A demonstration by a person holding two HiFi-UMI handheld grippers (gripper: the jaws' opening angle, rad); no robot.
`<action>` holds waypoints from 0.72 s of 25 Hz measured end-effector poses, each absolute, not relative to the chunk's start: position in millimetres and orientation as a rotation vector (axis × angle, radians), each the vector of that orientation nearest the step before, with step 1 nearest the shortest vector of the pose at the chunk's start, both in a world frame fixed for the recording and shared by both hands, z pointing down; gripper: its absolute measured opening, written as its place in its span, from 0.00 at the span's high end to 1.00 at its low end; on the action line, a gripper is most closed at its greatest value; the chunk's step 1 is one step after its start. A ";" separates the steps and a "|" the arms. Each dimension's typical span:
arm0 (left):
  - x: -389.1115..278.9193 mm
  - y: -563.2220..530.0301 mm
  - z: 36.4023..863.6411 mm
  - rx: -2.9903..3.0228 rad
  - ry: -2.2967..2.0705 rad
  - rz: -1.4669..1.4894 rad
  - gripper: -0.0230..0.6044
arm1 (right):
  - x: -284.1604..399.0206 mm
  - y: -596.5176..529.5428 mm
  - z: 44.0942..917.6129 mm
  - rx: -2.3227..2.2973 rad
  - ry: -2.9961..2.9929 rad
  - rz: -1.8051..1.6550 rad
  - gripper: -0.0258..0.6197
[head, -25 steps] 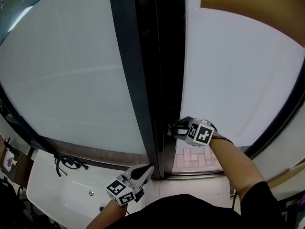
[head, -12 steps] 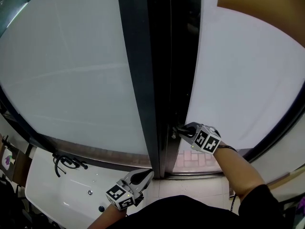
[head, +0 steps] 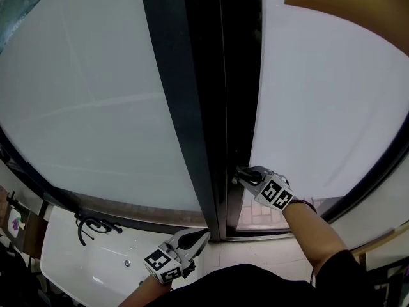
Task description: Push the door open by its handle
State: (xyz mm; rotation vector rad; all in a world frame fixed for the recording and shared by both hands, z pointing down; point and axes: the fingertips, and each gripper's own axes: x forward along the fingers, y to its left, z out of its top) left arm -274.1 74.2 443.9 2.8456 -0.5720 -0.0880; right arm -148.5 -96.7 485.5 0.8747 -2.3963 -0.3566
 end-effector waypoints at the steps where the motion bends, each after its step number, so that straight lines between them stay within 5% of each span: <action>1: -274.8 73.4 443.4 2.847 -0.569 -0.083 0.97 | -147.6 -101.9 485.8 0.878 -2.392 -0.352 0.94; 18: -153.5 24.7 478.1 2.743 -0.965 -0.035 0.97 | -123.3 -200.9 500.4 0.671 -2.519 -0.179 0.96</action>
